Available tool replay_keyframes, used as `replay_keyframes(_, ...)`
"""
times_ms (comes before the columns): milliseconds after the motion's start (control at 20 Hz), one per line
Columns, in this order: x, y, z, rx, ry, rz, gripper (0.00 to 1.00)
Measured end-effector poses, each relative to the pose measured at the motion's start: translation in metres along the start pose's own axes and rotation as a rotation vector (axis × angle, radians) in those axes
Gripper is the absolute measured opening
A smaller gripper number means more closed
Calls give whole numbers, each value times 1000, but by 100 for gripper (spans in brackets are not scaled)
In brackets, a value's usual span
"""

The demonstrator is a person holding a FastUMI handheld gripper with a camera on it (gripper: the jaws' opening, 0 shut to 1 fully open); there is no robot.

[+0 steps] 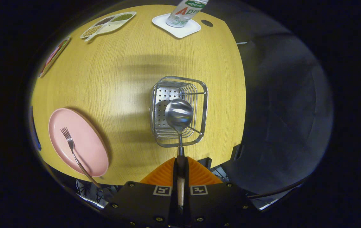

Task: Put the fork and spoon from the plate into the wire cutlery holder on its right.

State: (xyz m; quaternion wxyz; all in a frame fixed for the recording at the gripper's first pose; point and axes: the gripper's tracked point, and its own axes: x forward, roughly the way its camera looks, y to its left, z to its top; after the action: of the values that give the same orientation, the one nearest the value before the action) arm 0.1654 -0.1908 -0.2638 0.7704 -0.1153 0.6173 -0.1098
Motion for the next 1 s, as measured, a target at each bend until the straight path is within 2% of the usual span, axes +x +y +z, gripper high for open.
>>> replay_keyframes(300, -4, 2, 0, -8, 12, 8, 11)
replay_keyframes(350, -5, 1, -1, -11, 20, -2, 18)
replay_keyframes(650, -17, 0, -2, -17, 0, -17, 19)
replay_keyframes(900, -36, -1, -4, 26, -42, -10, 19)
replay_keyframes(950, -42, -4, -5, 41, -50, -16, 21)
replay_keyframes(1000, -46, -6, -6, 62, -60, -20, 34)
